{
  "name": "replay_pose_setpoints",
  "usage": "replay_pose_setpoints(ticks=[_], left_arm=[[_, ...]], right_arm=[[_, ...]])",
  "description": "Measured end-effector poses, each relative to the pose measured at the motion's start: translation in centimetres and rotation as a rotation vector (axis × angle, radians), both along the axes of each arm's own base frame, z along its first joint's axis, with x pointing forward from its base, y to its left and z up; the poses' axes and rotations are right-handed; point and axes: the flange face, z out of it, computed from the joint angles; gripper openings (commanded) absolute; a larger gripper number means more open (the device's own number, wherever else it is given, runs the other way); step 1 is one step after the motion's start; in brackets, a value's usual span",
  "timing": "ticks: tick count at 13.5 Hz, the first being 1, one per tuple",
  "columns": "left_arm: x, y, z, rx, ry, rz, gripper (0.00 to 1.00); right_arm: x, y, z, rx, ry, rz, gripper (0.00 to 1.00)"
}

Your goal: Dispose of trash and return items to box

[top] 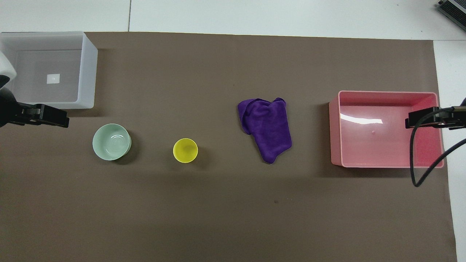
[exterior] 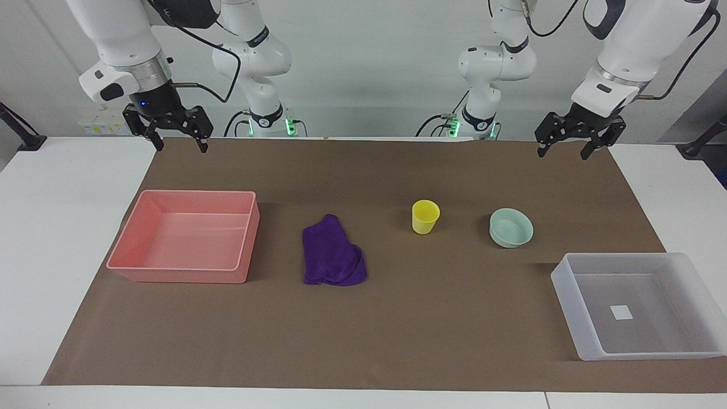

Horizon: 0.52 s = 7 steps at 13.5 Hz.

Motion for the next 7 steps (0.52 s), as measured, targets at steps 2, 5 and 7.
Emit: replay_pose_setpoints(ticks=[2, 5, 7], left_arm=[[0.01, 0.07, 0.00, 0.000, 0.000, 0.001, 1.00], [0.01, 0.07, 0.00, 0.000, 0.000, 0.001, 1.00], [0.00, 0.03, 0.00, 0.000, 0.000, 0.001, 1.00]], right_arm=[[0.01, -0.01, -0.02, 0.000, 0.000, 0.000, 1.00], [0.03, -0.12, -0.03, 0.000, 0.000, -0.003, 1.00], [0.19, -0.27, -0.09, 0.000, -0.010, -0.005, 1.00]])
